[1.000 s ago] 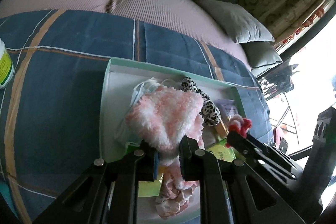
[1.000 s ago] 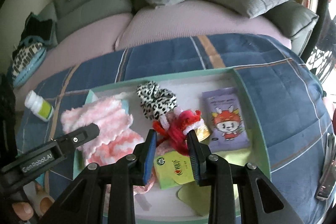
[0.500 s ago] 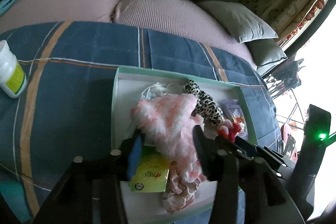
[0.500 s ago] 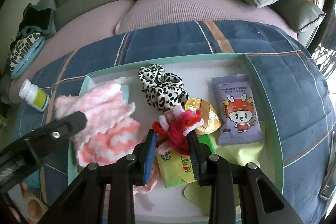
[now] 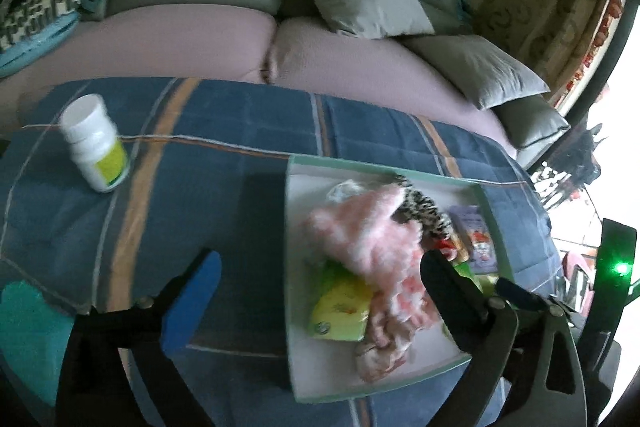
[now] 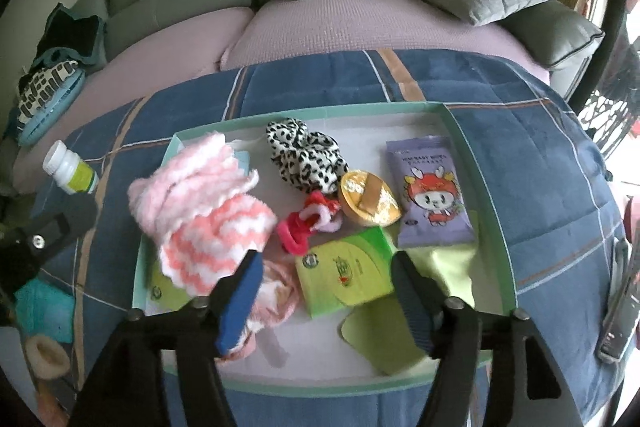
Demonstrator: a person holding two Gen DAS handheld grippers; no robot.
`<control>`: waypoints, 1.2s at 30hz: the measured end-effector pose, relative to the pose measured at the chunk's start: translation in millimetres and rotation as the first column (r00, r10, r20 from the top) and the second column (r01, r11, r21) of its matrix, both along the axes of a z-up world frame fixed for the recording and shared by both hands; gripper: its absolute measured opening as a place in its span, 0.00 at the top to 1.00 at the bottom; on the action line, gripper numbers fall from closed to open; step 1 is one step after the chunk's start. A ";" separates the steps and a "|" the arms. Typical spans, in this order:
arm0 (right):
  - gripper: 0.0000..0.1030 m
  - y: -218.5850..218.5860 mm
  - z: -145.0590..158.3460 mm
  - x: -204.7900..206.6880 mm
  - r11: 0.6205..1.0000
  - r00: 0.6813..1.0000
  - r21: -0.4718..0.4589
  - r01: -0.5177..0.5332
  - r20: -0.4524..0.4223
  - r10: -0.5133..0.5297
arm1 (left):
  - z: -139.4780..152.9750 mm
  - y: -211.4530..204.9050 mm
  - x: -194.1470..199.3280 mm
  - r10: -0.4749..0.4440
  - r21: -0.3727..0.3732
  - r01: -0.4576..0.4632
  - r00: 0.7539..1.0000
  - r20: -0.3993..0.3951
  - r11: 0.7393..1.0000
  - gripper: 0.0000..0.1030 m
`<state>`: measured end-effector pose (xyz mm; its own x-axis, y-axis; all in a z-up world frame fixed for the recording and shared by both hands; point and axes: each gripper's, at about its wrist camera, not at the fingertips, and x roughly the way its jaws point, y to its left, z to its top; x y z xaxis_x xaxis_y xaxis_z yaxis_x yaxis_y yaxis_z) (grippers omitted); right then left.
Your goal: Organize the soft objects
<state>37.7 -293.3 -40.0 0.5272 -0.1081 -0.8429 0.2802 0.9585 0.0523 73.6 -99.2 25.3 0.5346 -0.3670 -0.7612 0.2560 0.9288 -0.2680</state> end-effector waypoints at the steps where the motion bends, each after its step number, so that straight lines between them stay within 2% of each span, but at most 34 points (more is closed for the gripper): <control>1: 0.22 0.4 -0.2 -4.0 1.000 1.000 -0.001 0.005 0.000 -0.005 | -2.3 4.6 -3.3 0.011 0.008 -0.011 1.000 -0.002 1.000 0.02; 3: 0.17 1.3 -1.0 -13.1 1.000 1.000 0.003 0.013 0.001 -0.013 | -6.5 10.8 -9.5 0.029 0.021 -0.029 1.000 -0.005 0.999 0.00; 7: 0.01 5.2 -2.6 -31.1 1.000 1.000 0.006 0.021 0.003 -0.021 | -14.4 22.5 -30.6 0.056 0.049 -0.056 0.998 0.004 0.997 0.00; 8: 0.00 6.6 -2.1 -37.1 1.000 1.000 0.004 0.023 0.008 -0.023 | -16.1 24.9 -35.5 0.059 0.051 -0.059 0.998 0.003 0.997 0.00; 18: 0.00 22.2 5.3 -70.6 1.000 1.000 0.006 -0.004 0.010 0.004 | -11.2 46.9 -72.8 0.096 0.061 -0.097 0.995 0.021 0.993 0.00; 23: 0.00 28.9 5.7 -79.4 1.000 1.000 0.012 -0.021 0.003 0.021 | -13.5 48.3 -83.9 0.106 0.145 -0.107 0.994 0.010 0.984 0.00; 27: 0.00 28.7 6.0 -85.3 0.999 1.000 0.028 -0.015 0.005 0.015 | -15.3 51.7 -90.4 0.107 0.151 -0.106 0.994 0.001 0.983 0.00; 36: 0.00 29.9 8.5 -95.0 0.999 1.000 0.037 -0.017 0.004 0.017 | -10.2 60.0 -103.0 0.166 0.230 -0.167 0.986 0.023 0.959 0.00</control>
